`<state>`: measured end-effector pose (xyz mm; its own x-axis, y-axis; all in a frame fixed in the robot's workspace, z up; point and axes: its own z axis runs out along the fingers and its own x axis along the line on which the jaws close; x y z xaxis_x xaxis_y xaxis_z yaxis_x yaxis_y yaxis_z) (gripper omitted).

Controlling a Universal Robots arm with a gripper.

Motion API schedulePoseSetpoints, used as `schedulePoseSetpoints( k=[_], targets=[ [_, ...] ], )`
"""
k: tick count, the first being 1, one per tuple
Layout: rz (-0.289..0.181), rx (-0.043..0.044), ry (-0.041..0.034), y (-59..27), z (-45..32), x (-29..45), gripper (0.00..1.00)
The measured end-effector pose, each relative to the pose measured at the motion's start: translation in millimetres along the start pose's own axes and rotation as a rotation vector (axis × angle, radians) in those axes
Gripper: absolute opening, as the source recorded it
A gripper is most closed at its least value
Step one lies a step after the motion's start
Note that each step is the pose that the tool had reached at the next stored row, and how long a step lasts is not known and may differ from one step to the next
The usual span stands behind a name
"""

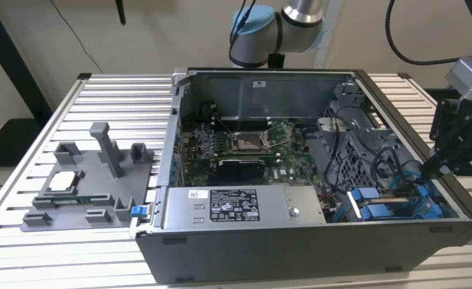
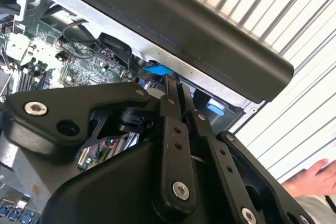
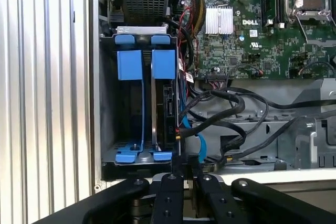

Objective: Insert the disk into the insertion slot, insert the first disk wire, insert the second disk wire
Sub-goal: 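Insert the second disk wire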

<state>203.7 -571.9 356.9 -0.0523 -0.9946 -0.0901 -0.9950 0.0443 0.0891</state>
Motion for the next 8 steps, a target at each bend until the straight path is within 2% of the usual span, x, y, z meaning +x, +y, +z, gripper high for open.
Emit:
schedulePoseSetpoints(
  k=[5, 8],
  targets=[
    [0.000, 0.0000, -0.0001, 0.0, -0.3, 0.1, 0.00],
    [0.000, -0.0001, -0.0017, 1.3, -5.8, -0.4, 0.00]
  ],
)
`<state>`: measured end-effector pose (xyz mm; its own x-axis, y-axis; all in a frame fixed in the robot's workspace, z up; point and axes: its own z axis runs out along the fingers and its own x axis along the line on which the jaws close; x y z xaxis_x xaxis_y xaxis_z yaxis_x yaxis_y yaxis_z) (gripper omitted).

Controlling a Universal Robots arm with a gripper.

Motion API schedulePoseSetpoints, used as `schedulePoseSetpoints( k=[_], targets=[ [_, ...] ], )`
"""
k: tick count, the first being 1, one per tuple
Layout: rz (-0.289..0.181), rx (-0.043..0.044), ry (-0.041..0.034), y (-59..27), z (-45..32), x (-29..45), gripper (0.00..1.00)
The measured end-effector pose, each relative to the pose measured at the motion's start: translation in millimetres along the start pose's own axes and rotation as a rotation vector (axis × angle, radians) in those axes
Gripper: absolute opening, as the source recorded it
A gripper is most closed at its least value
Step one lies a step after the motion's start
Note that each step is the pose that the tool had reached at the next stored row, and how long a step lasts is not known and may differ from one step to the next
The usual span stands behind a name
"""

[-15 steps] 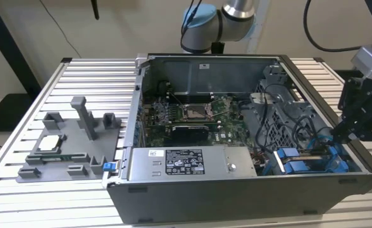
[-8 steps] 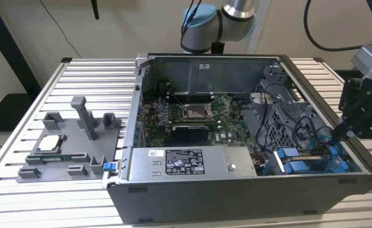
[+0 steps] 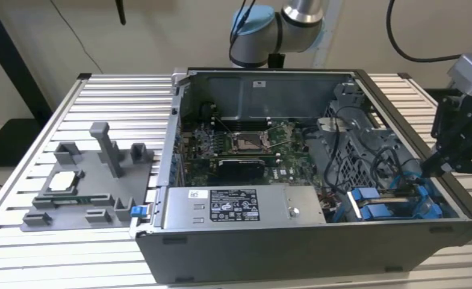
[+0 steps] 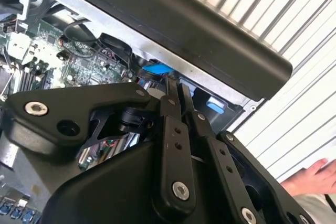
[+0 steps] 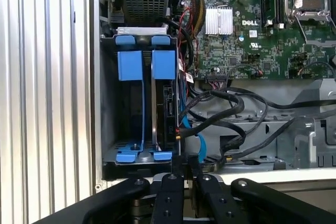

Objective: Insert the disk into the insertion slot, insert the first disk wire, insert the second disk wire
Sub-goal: 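Insert the second disk wire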

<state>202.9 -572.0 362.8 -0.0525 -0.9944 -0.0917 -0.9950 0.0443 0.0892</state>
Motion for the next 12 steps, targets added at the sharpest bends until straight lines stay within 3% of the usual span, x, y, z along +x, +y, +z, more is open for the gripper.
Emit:
schedulePoseSetpoints(
  k=[8, 12],
  targets=[
    [0.000, 0.0000, -0.0002, 10.7, -13.9, -3.5, 0.00],
    [0.000, 0.0000, -0.0001, 19.9, -17.1, -4.8, 0.00]
  ],
)
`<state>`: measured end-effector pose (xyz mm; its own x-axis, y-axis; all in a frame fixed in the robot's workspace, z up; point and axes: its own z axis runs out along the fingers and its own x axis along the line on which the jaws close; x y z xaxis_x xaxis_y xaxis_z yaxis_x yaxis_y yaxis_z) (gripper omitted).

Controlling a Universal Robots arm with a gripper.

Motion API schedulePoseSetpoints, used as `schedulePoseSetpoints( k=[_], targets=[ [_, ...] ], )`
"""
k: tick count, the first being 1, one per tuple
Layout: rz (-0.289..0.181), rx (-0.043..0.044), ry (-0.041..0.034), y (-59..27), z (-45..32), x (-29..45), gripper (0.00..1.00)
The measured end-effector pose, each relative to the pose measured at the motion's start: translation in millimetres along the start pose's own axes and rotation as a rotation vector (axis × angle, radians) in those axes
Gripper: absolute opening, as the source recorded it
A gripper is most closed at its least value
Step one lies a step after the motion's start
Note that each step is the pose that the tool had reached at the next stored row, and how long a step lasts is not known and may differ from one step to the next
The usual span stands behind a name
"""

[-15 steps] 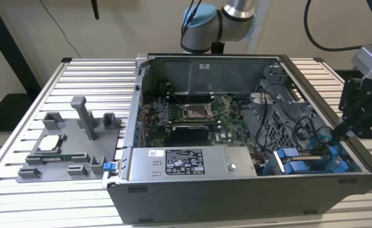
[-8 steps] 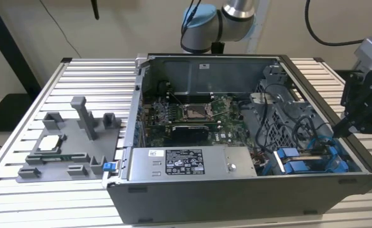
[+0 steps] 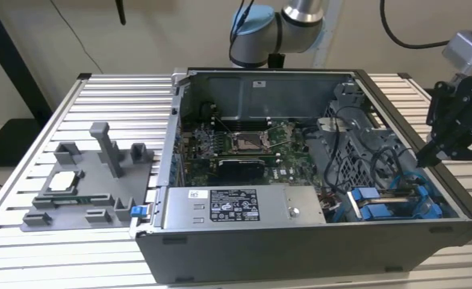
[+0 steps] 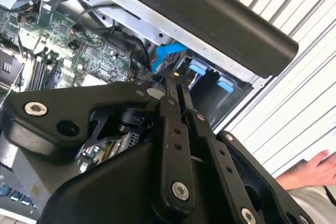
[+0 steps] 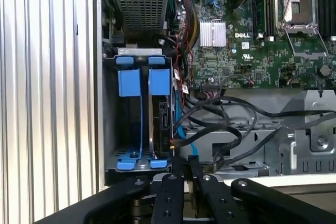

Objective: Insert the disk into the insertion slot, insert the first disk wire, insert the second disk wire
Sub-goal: 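Insert the second disk wire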

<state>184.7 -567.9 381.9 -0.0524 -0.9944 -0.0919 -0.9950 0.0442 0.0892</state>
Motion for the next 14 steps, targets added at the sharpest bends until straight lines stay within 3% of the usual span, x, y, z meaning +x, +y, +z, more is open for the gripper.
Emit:
schedulePoseSetpoints(
  k=[11, 14],
  targets=[
    [0.000, 0.0004, 0.0001, 42.1, 1.0, -0.8, 0.00],
    [-0.001, 0.0112, -0.0025, 52.9, 2.0, -0.1, 0.00]
  ],
)
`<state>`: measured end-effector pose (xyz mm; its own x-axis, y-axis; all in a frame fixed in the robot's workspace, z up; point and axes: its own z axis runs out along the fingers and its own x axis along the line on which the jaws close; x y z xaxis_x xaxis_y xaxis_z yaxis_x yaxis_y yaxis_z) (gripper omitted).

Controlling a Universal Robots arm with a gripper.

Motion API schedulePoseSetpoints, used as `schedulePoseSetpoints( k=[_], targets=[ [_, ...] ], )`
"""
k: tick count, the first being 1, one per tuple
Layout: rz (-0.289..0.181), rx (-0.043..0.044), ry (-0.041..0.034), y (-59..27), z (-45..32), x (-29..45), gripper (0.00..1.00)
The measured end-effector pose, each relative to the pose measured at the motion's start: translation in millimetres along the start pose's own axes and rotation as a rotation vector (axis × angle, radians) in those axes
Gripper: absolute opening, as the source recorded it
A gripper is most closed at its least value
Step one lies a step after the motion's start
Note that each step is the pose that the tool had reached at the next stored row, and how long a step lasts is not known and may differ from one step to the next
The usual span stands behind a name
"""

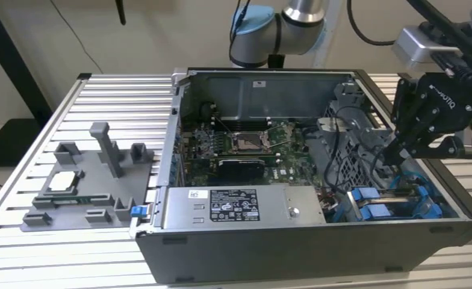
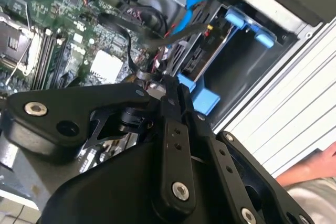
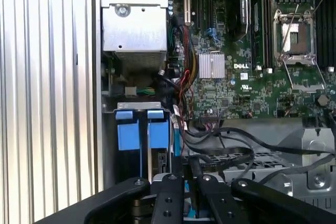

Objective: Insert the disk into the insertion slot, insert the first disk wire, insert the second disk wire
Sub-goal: 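Insert the second disk wire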

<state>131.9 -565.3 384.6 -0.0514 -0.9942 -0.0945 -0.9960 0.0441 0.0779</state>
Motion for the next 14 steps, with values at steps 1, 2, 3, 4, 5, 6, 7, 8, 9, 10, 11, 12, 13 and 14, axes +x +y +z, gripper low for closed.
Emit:
schedulePoseSetpoints(
  k=[1, 2, 3, 4, 5, 6, 7, 8, 9, 10, 11, 12, 13, 14],
  targets=[
    [-0.001, 0.0078, -0.0014, 1.9, 0.6, 0.6, 0.00],
    [-0.002, 0.0155, -0.0026, 3.6, 1.3, 1.7, 0.00],
    [-0.002, 0.0221, -0.0032, 5.6, 1.9, 3.3, 0.00],
    [-0.003, 0.0282, -0.0041, 7.5, 2.7, 5.3, 0.00],
    [-0.004, 0.0337, -0.0048, 9.2, 3.5, 7.5, 0.00],
    [-0.004, 0.0388, -0.0054, 10.6, 4.2, 9.9, 0.00],
    [-0.005, 0.0439, -0.0062, 11.6, 4.9, 12.6, 0.00],
    [-0.005, 0.0477, -0.0067, 11.7, 5.5, 14.8, 0.00],
    [-0.006, 0.0517, -0.0074, 11.6, 6.2, 17.0, 0.00],
    [-0.006, 0.0553, -0.0082, 11.4, 7.1, 18.8, 0.00],
    [-0.006, 0.0588, -0.0086, 11.3, 7.9, 20.4, 0.00],
    [-0.007, 0.0615, -0.0093, 11.1, 9.0, 22.2, 0.00],
    [-0.007, 0.0638, -0.0099, 11.0, 10.4, 23.7, 0.00],
    [-0.007, 0.0652, -0.0104, 10.8, 12.1, 24.5, 0.00]
  ],
)
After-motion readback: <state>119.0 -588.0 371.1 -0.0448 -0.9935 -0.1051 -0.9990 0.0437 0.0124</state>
